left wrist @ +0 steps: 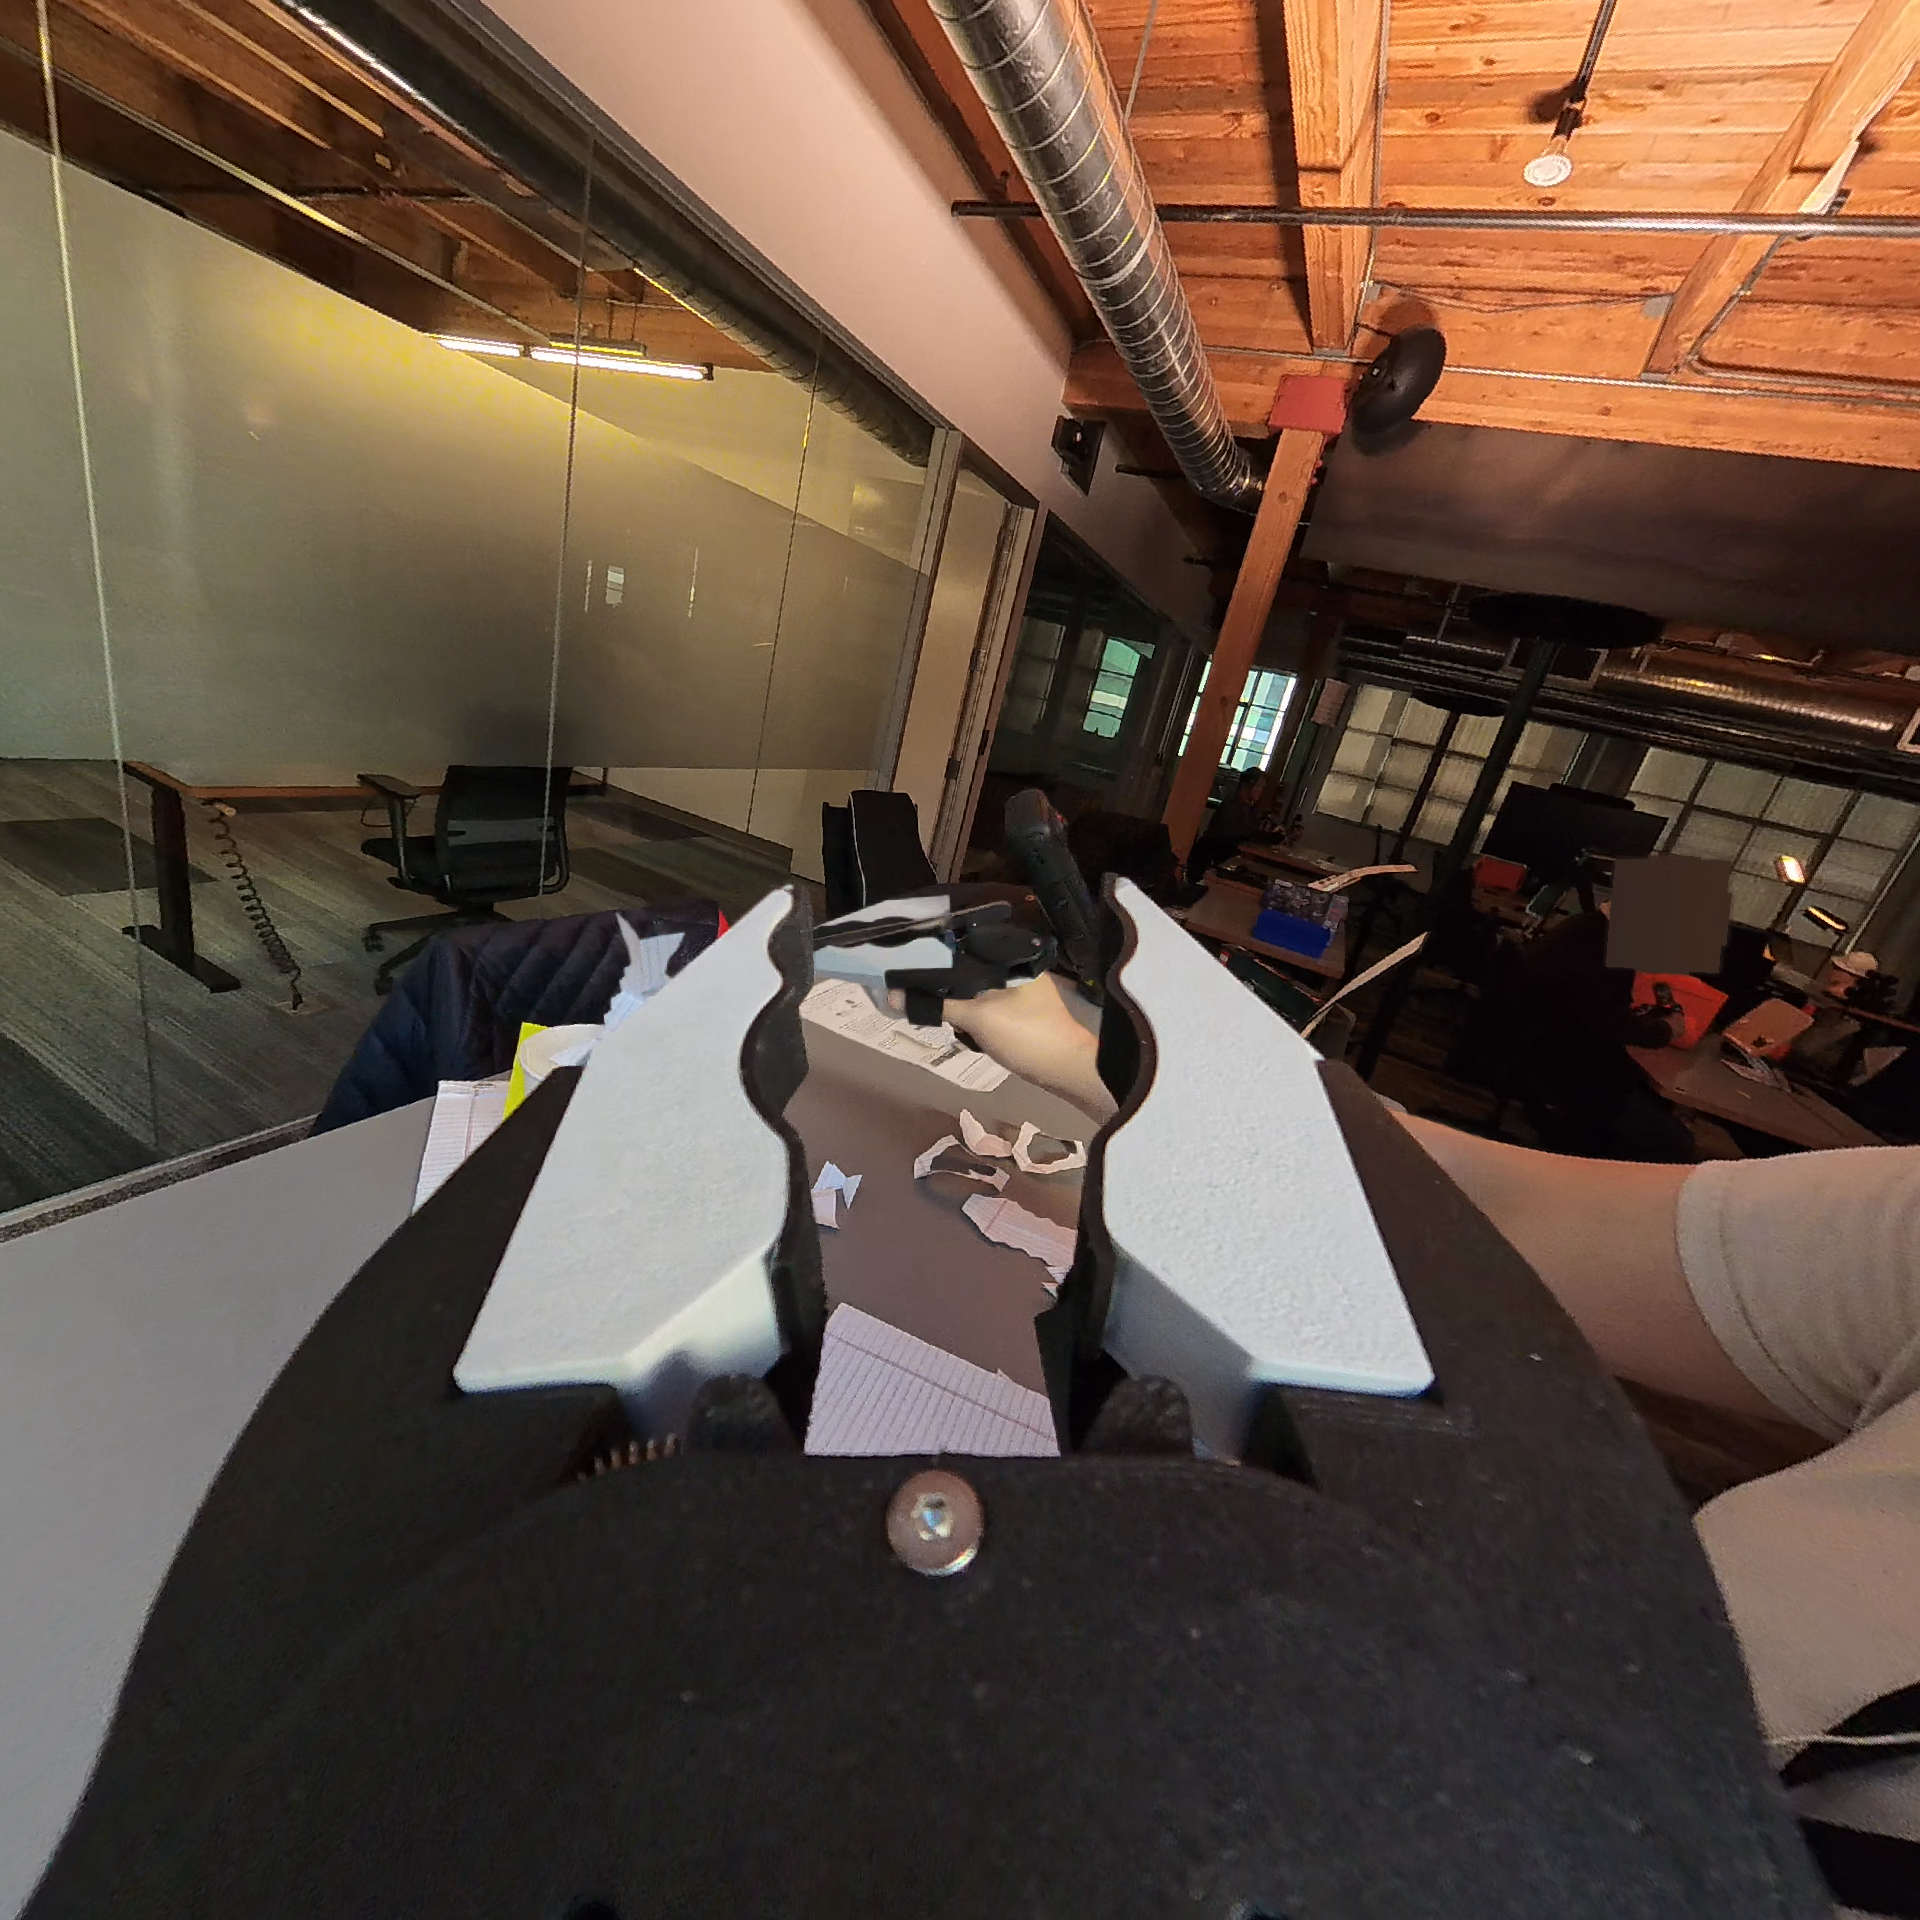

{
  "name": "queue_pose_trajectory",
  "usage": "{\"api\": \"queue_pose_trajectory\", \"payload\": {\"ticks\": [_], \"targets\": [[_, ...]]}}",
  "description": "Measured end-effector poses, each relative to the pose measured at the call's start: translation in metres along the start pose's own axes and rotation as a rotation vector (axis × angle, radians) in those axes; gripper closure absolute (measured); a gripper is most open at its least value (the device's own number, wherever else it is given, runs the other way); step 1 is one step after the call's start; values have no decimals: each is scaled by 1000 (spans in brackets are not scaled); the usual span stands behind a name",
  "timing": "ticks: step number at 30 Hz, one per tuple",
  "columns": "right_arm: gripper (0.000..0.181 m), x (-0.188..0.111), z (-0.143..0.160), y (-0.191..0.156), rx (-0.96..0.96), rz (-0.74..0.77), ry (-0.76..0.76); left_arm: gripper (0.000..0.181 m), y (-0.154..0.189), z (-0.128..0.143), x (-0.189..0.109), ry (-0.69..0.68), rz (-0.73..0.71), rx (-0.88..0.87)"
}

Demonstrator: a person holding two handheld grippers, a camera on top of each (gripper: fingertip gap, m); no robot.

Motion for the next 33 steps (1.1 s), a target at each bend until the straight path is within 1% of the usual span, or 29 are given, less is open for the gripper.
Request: {"api": "queue_pose_trajectory", "payload": {"ticks": [2,5,8,10,13,15,19,22,23,24,26,27,28,31,33], "targets": [[168,12,8,-8,-13,-19,-35,128,-3,1,2,-6,-3,-6],[168,21,19,-15,-3,-19,-59,128,-7,2,4,-8,12,-31],[168,21,24,-14,21,18,-55,128,-7,2,5,-7,25,-38],[165,20,24,-13,54,27,-27,128,-8,3,7,-13,18,-33],[163,19,22,-13,108,0,-1,128,-7,4,9,-27,23,-36],[166,15,21,-9,109,20,11,128,-4,5,9,-31,24,-27],[167,6,17,-4,150,40,48,128,1,6,11,-42,27,-3],[167,-16,3,-6,178,46,122,128,3,9,13,-61,40,-11],[166,-28,-4,-12,181,21,154,128,4,9,13,-66,44,-13],[165,-40,-11,-24,183,-40,185,128,5,9,12,-66,43,-11],[164,-63,-19,-63,197,-245,231,128,4,6,9,-47,30,0],[164,-74,-19,-86,200,-338,238,128,3,3,7,-33,21,3],[165,-84,-16,-107,204,-388,234,129,1,1,4,-17,11,3],[165,-105,0,-156,271,-444,202,129,-7,-3,-2,5,-22,-4],[164,-111,7,-183,285,-489,196,129,-11,-5,-6,16,-42,-9]]}}
Point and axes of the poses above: each gripper's, where its closed fingertips meet, x out along the fingers, z out of its underside, y = z × x across the jaws, the point moved 4 cm from there along -x, back along the fingers, and after that the axes turned 10 degrees about -x, right-handed, at the moved point
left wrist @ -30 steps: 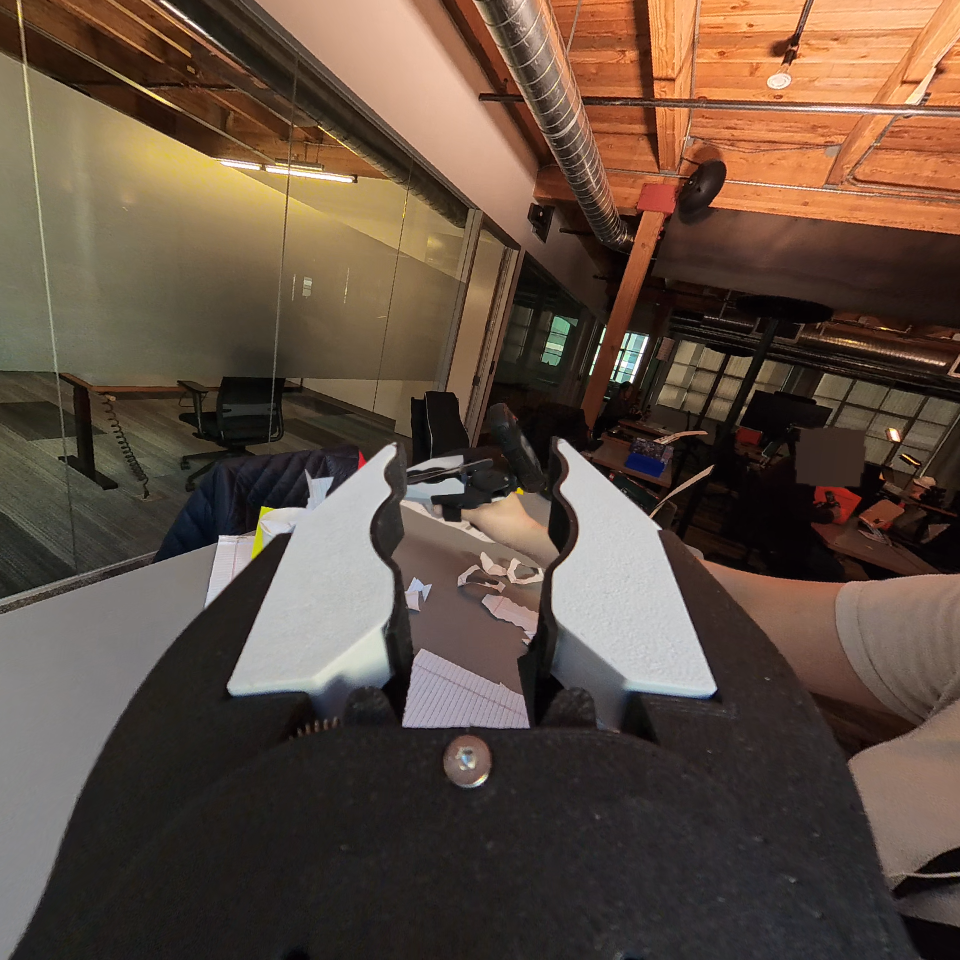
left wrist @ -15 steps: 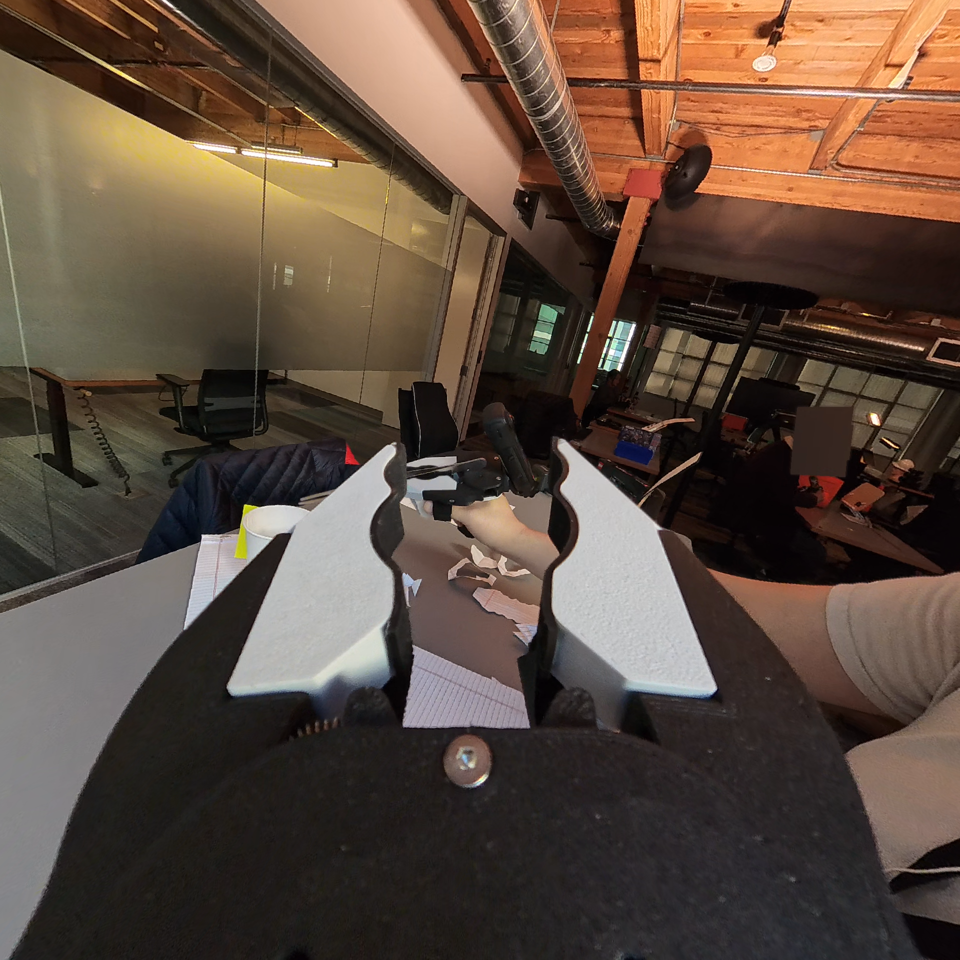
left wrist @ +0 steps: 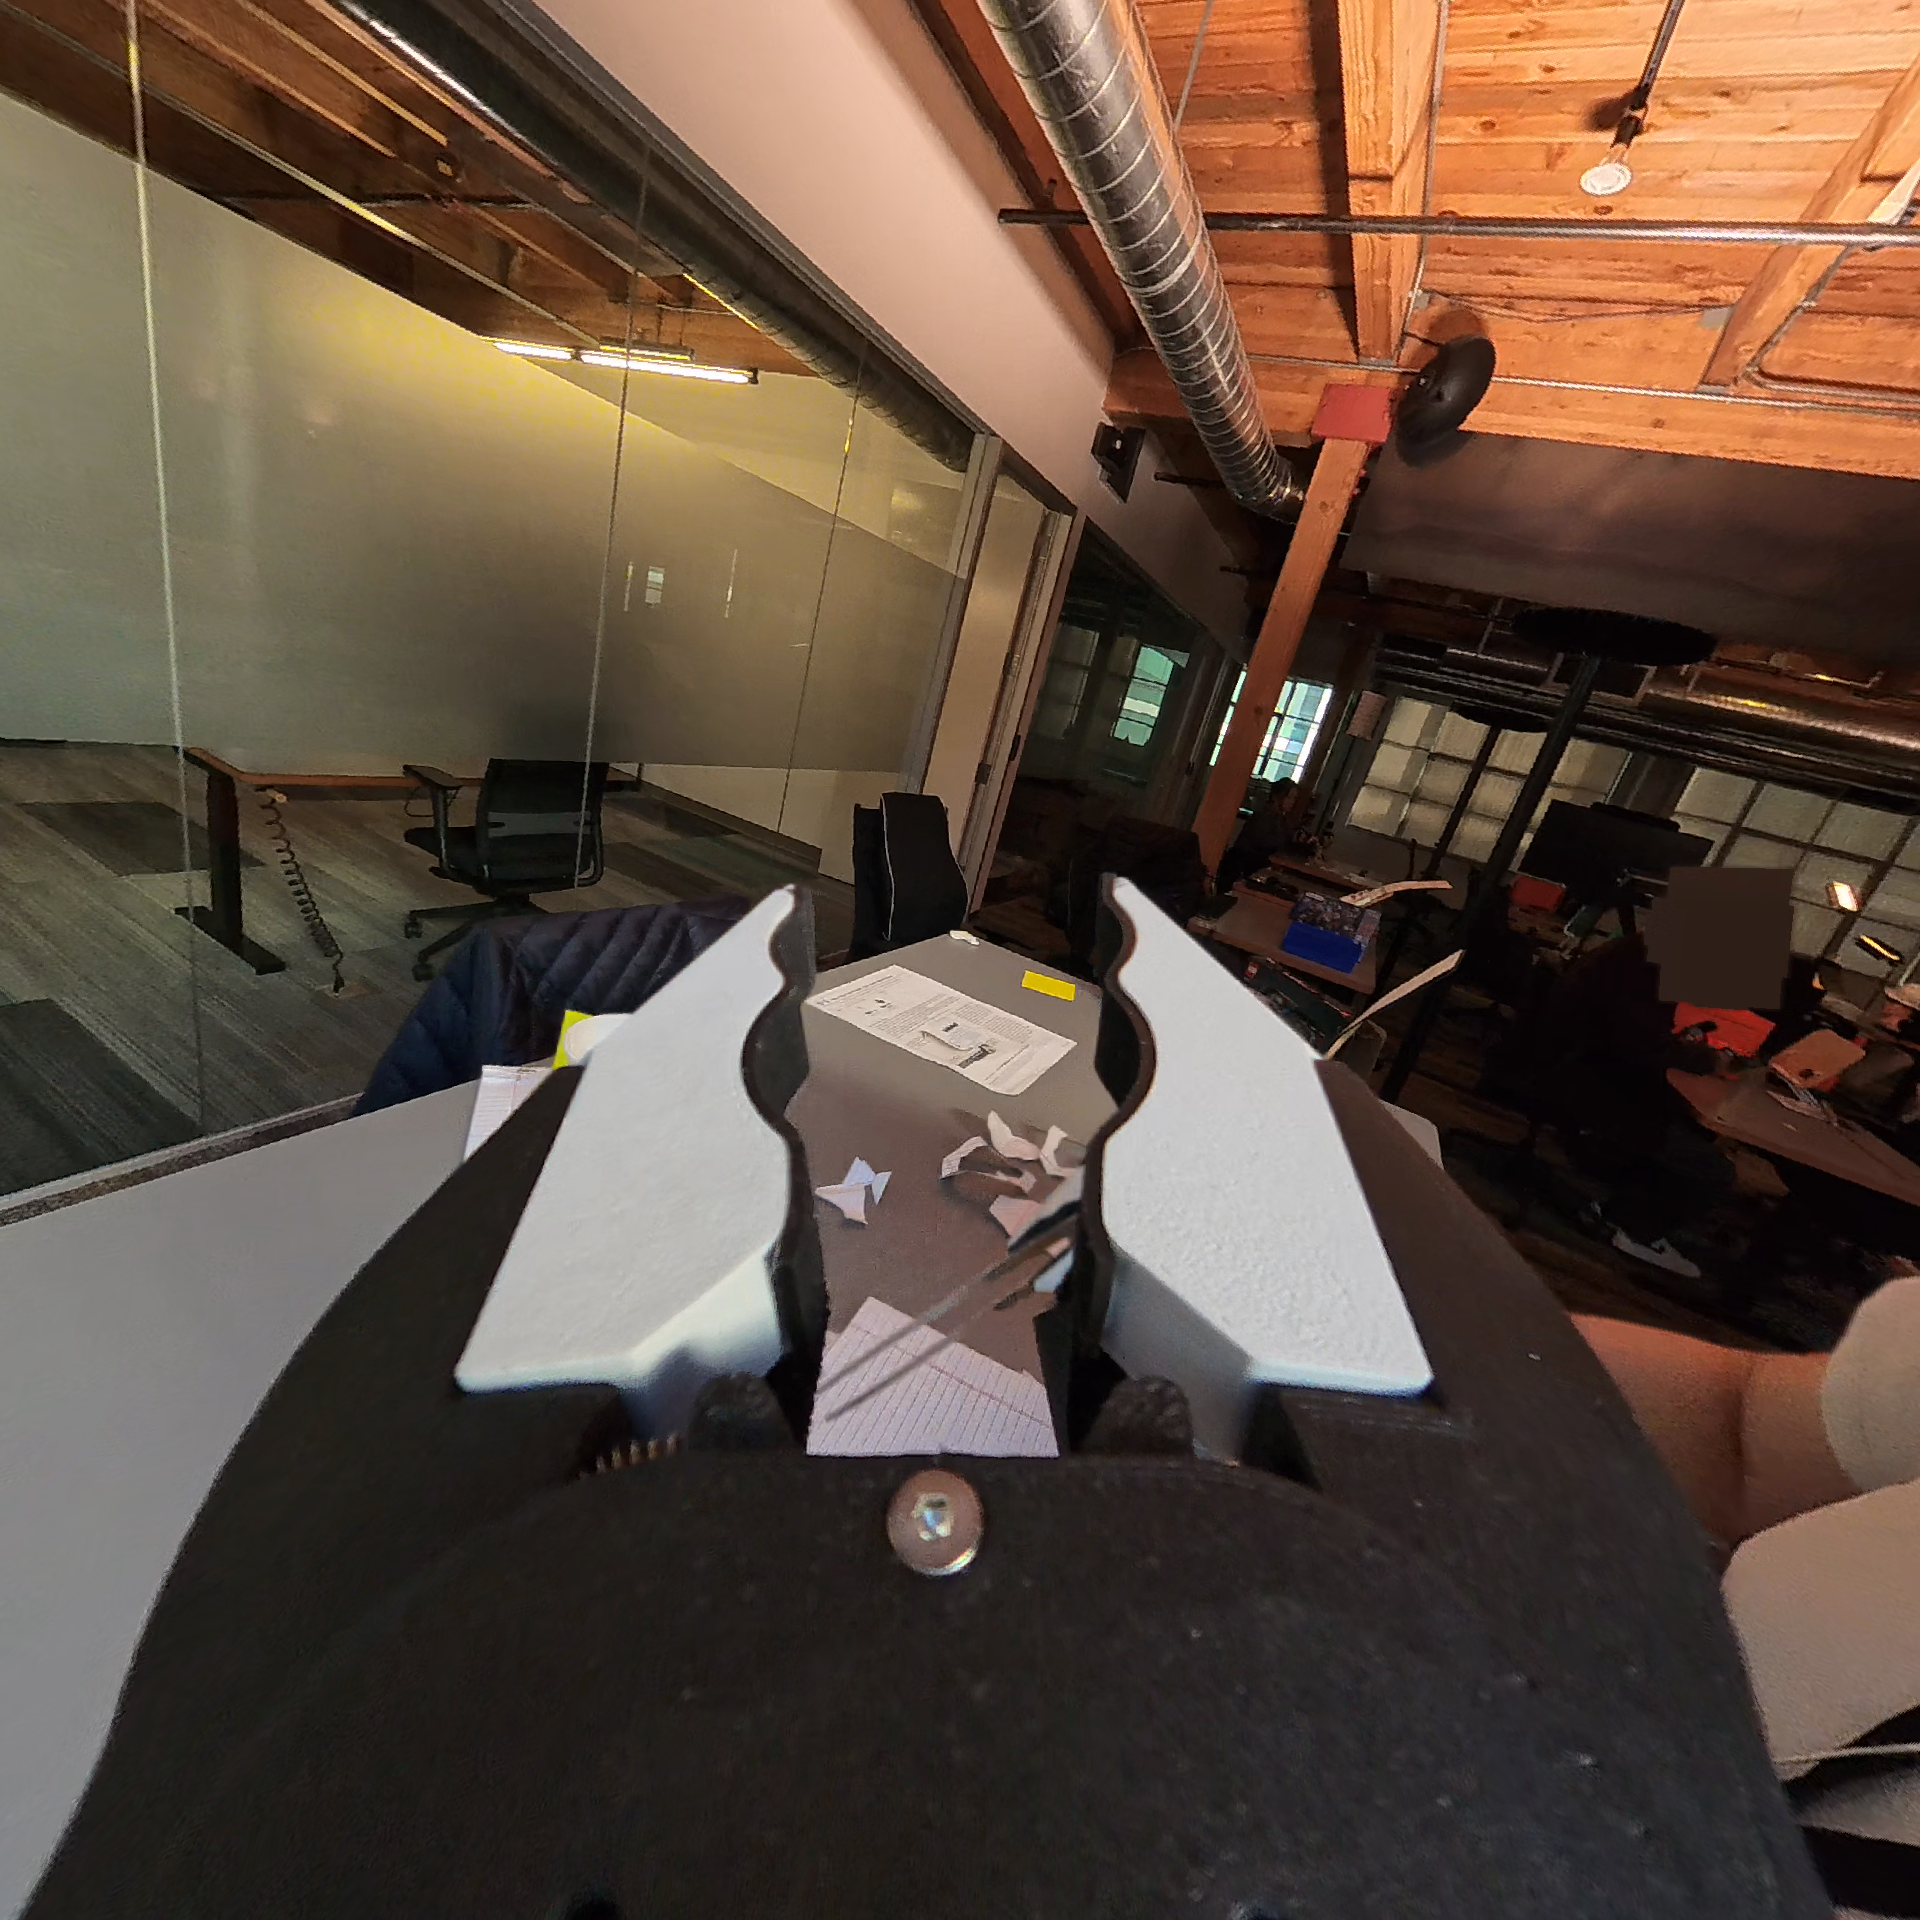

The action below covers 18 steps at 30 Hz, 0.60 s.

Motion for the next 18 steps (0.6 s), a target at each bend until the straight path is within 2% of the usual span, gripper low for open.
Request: {"api": "queue_pose_trajectory", "payload": {"ticks": [4,14,18], "targets": [[162,12,28,-16,-49,-29,-95,128,-2,-1,-3,10,-17,-4],[162,21,43,-6,180,-56,-64,129,-6,5,6,-25,-4,-35],[162,24,48,-6,148,-14,-97,130,-6,5,5,-20,2,-34]]}}
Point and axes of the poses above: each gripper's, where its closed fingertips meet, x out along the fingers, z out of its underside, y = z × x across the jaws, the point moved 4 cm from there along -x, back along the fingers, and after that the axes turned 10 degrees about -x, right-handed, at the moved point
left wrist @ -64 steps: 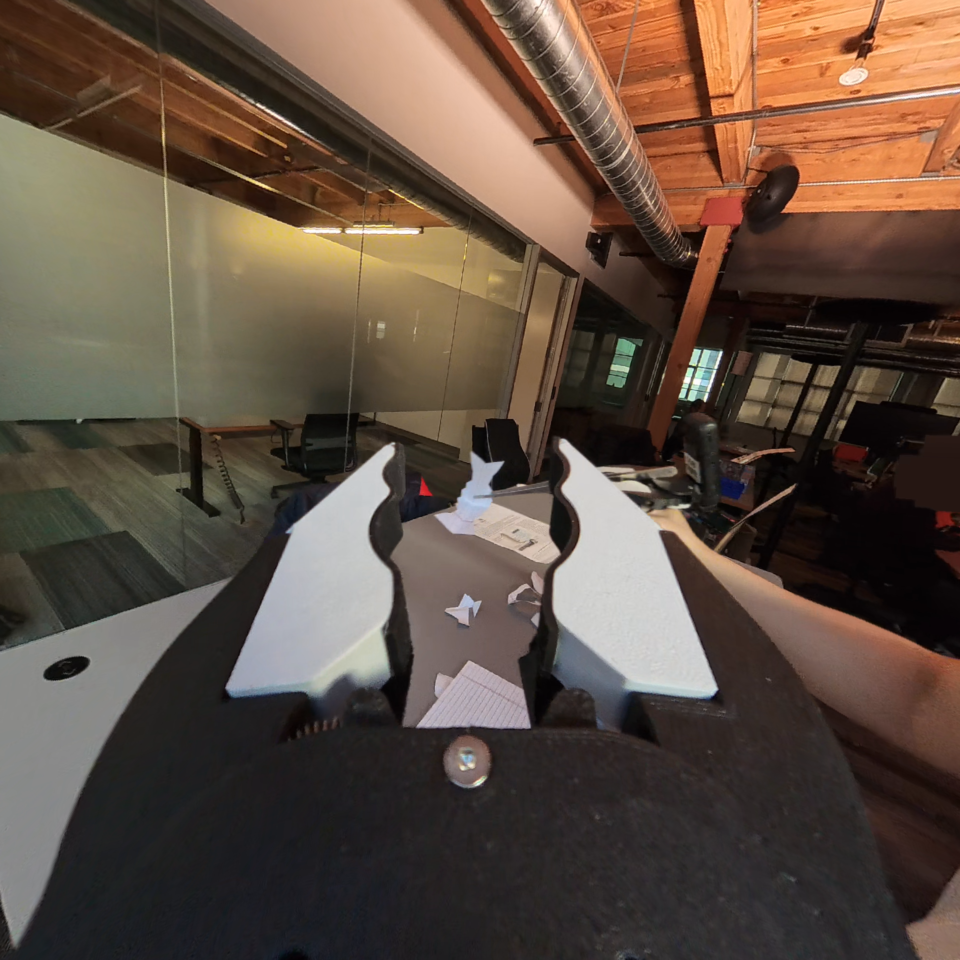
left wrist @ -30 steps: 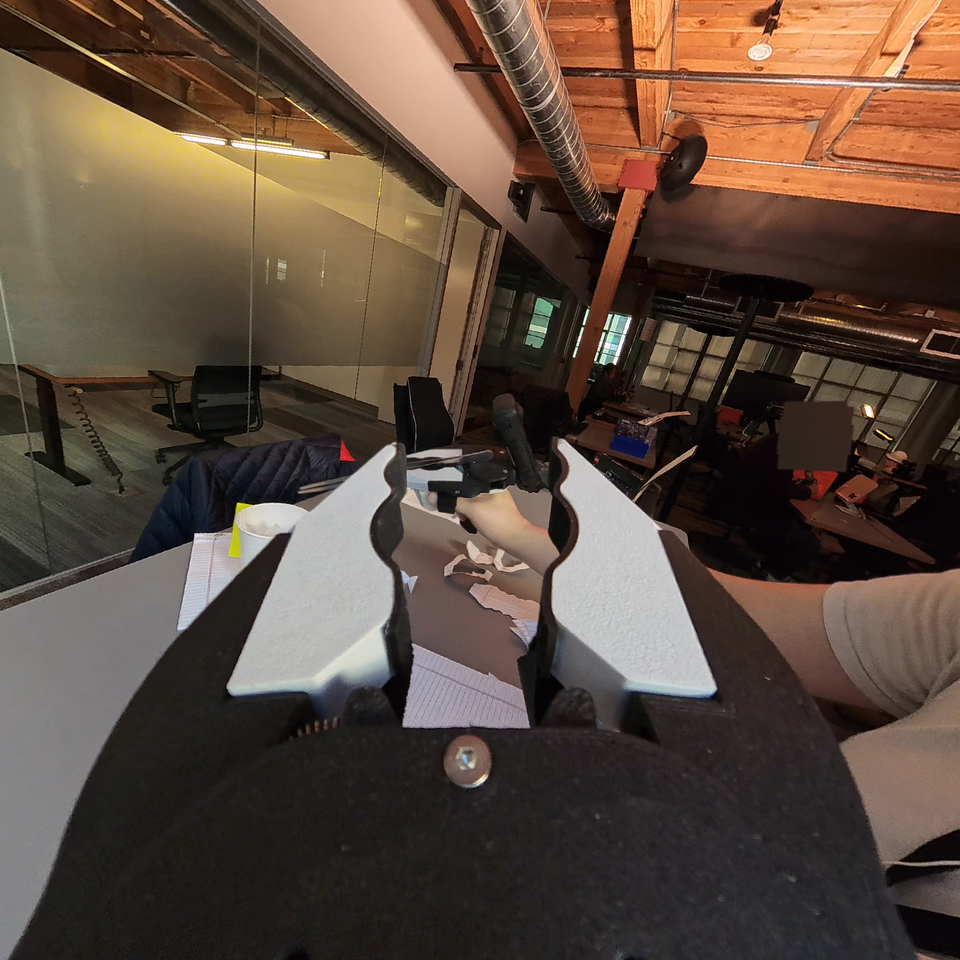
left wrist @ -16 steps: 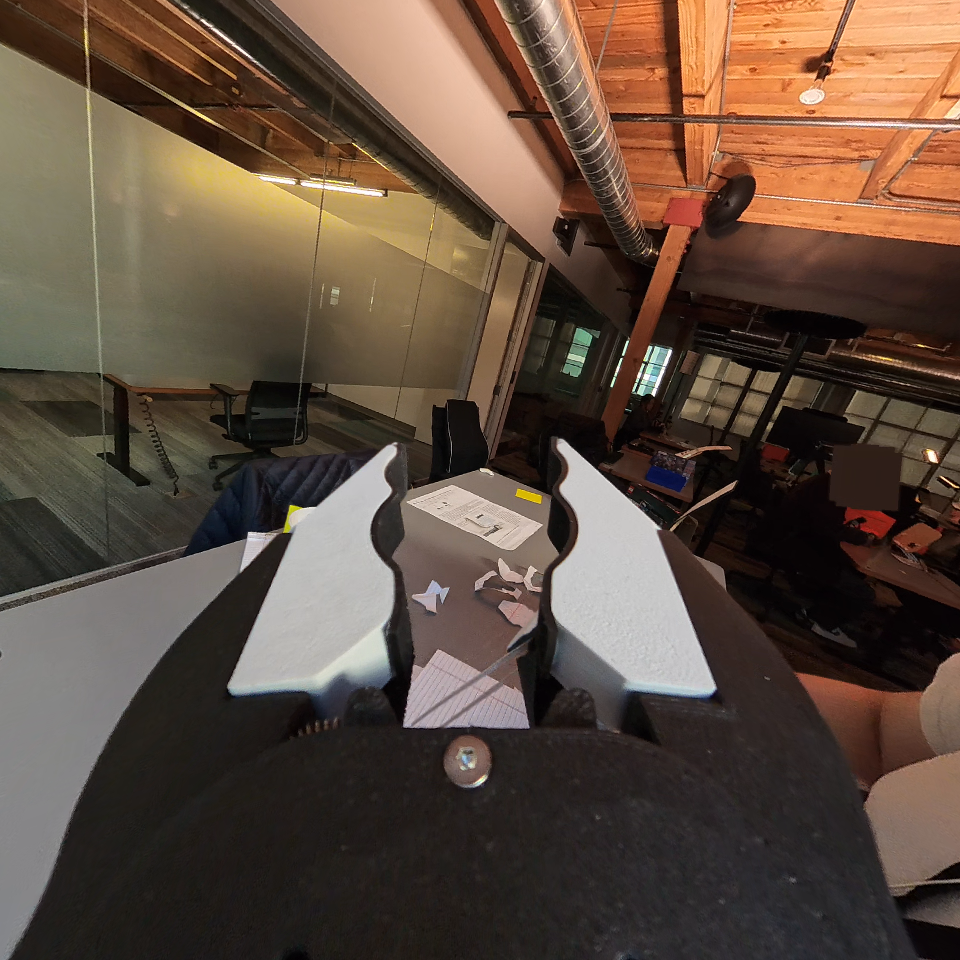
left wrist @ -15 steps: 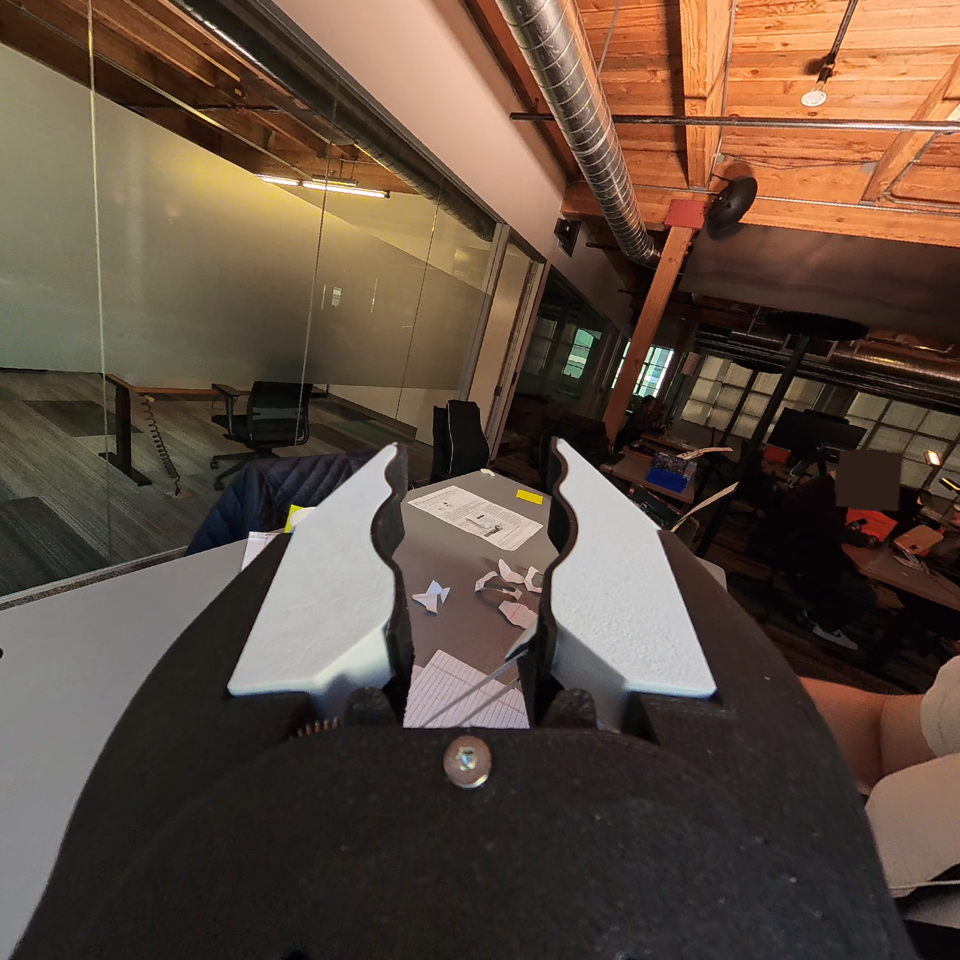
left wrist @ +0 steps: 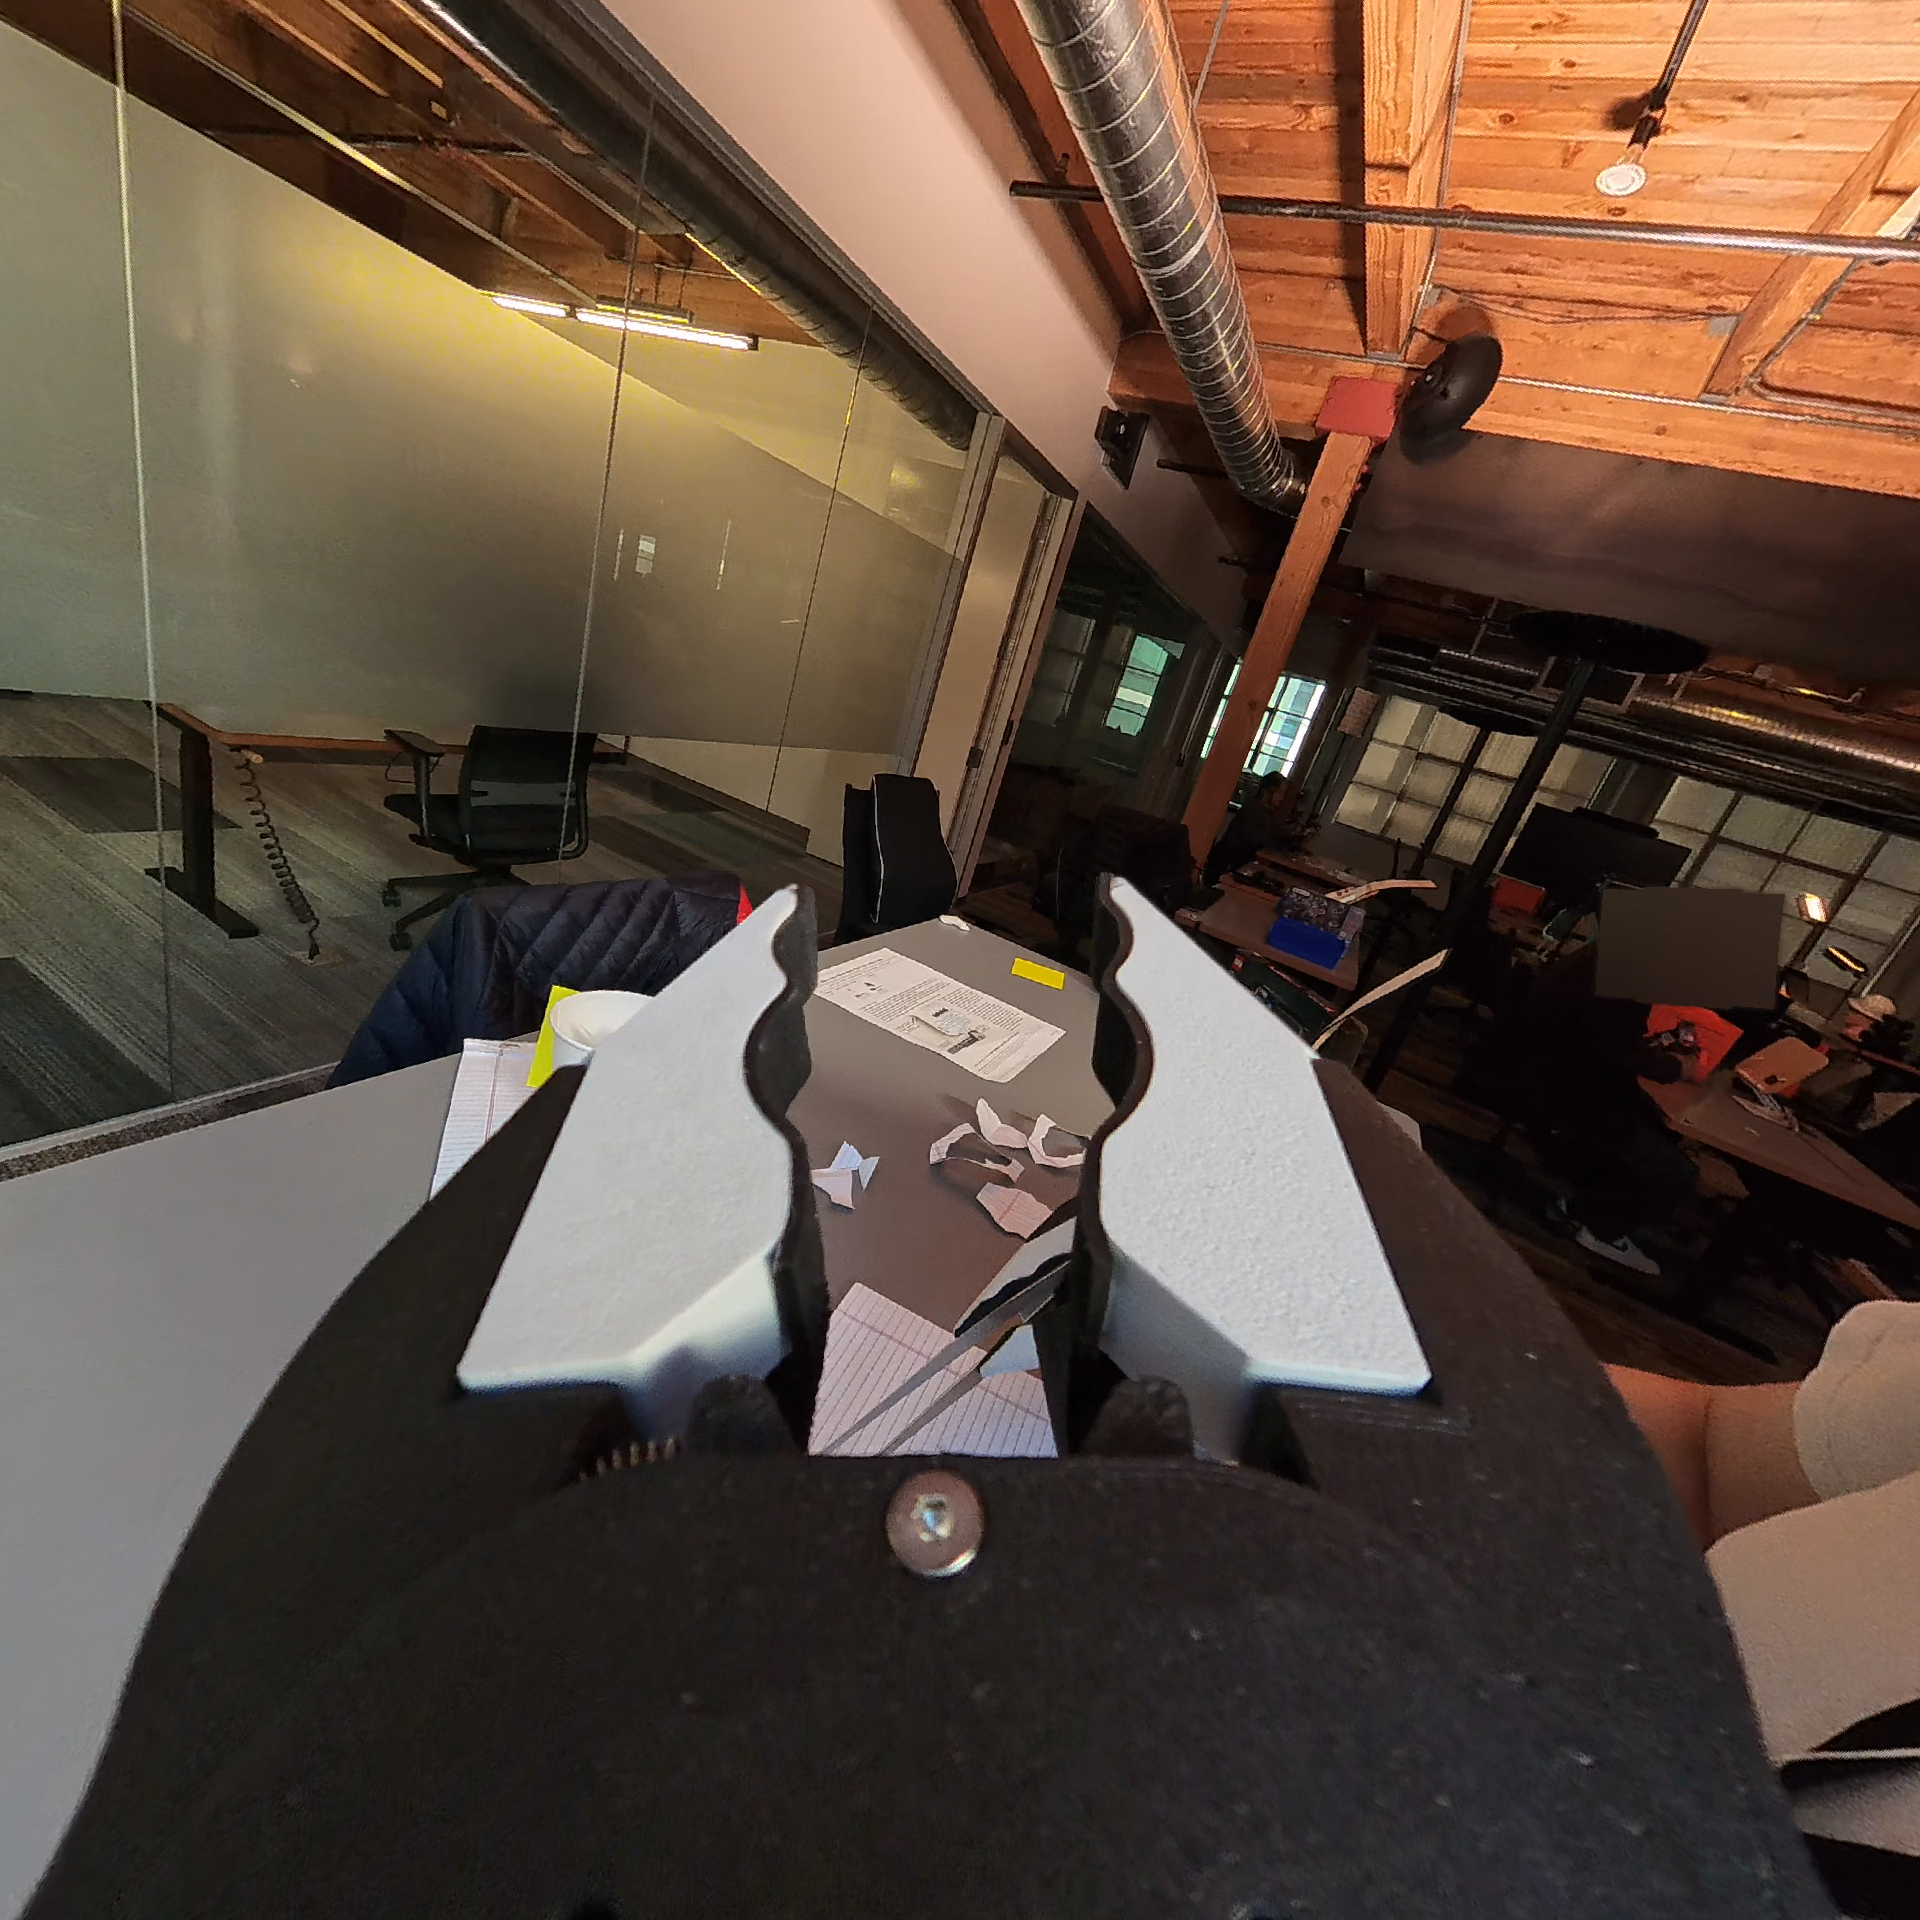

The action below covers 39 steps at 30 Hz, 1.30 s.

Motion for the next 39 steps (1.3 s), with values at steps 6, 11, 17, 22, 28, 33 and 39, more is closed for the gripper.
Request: {"api": "queue_pose_trajectory", "payload": {"ticks": [6,11,17,22,28,33,39], "targets": [[162,0,3,-3,37,-12,-3,130,1,-1,-2,9,11,-3],[165,0,4,-3,19,17,1,131,0,-2,-3,10,17,-8],[169,-5,-5,-11,59,-15,73,131,-1,-4,-7,20,25,-18],[170,-14,-13,-8,143,-38,132,131,-5,-5,-9,27,30,-38],[162,-3,-3,-14,107,-17,8,131,-5,-7,-12,39,32,-40],[162,3,-1,-20,22,43,-25,131,-4,-6,-9,30,37,-40],[164,5,-1,-20,63,15,-17,131,-1,-4,-6,20,41,-33]]}}
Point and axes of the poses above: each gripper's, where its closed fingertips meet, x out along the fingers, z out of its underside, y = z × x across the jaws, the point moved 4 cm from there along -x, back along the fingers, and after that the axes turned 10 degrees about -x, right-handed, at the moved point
